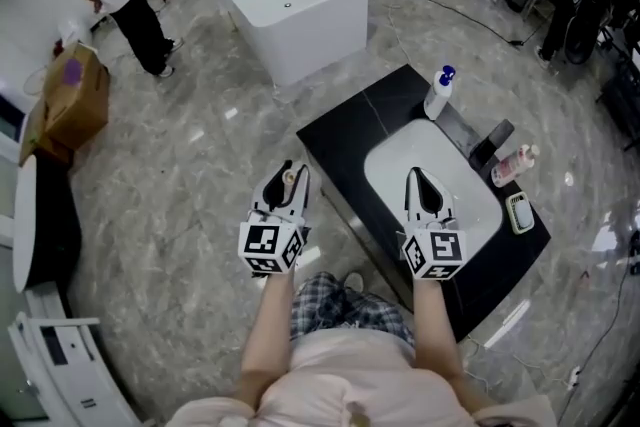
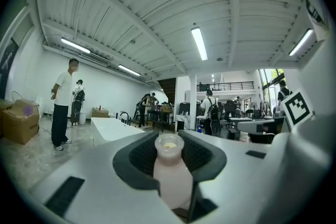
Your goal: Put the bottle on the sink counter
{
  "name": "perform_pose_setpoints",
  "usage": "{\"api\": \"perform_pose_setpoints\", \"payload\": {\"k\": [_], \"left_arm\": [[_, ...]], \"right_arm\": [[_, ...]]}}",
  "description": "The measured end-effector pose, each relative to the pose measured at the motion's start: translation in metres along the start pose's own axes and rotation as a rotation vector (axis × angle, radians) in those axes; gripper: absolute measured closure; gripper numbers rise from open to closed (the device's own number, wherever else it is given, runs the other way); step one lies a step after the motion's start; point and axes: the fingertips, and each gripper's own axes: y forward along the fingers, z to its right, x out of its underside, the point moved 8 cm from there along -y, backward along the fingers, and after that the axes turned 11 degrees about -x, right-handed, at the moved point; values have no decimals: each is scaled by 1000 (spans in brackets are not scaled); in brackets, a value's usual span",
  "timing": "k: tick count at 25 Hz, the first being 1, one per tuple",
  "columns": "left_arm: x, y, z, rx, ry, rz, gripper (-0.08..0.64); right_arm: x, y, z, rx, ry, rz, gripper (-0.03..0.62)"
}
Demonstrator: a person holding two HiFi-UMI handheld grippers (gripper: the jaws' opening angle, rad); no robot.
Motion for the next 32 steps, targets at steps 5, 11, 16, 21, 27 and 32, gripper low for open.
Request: {"api": "perform_pose_setpoints", "payload": {"k": [5,11,16,21,27,32], "left_arm": [[-1,17,1,33,0,-13,426],[-1,37,5,62,5,-25,426],[-3,55,4,78,13,-29,426],[-4,84,-2,90,32,-27,426],[13,122,-3,100,30,-45,426],[42,146,-2,110,23,-94,426]], "right_arm": [[3,11,4,13,0,-16,577],[1,24,11,17,-6,-32,577],[-1,49,10,-13,-9,-37,577],[-3,91,6,-67,-28,-42,577],[3,147,5,-143,-57,-70,577],[27,182,1,-191,-73,-141,577]]}}
